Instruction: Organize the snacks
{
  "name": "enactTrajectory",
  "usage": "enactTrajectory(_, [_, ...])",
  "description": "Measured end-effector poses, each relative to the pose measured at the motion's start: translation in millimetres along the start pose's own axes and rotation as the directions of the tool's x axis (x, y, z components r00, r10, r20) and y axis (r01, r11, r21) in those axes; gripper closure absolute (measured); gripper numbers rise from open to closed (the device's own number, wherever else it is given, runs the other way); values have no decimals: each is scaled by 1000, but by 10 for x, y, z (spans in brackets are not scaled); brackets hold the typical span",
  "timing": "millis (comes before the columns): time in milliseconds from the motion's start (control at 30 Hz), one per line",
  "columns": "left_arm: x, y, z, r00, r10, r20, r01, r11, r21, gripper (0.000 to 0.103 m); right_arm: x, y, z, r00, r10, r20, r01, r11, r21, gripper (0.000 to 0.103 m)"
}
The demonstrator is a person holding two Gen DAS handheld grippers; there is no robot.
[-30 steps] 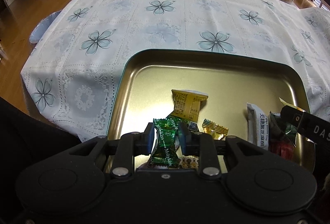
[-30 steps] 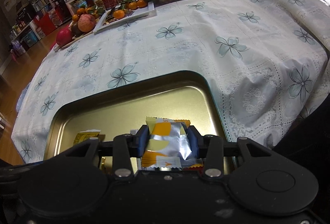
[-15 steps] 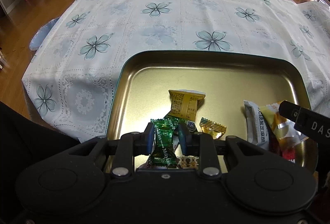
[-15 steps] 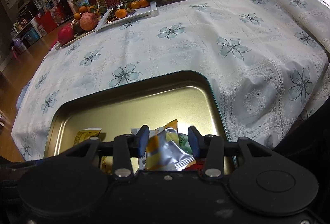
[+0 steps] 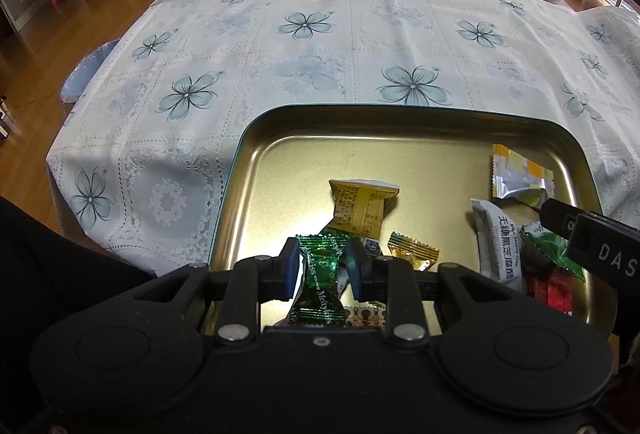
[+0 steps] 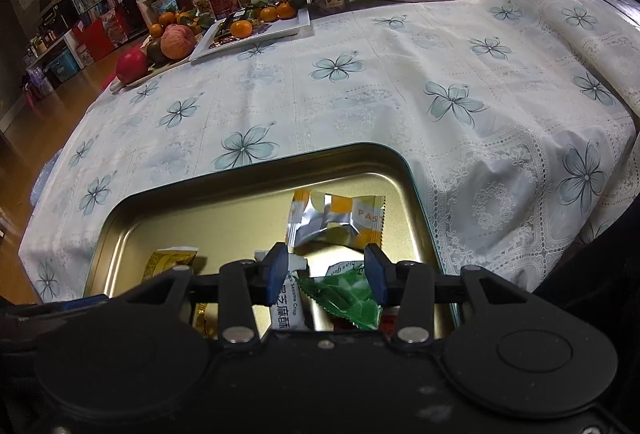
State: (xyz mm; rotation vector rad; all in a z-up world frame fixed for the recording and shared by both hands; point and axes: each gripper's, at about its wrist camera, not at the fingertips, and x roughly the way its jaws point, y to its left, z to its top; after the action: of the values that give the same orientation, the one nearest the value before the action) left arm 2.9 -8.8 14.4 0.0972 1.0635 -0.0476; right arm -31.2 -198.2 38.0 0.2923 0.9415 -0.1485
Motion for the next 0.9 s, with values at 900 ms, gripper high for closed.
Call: enactTrajectory(900, [14,-12,-1,1000,-10,-9,10,1000,7,67,-17,37,-20,1000,-14,5,14,1000,-25,58])
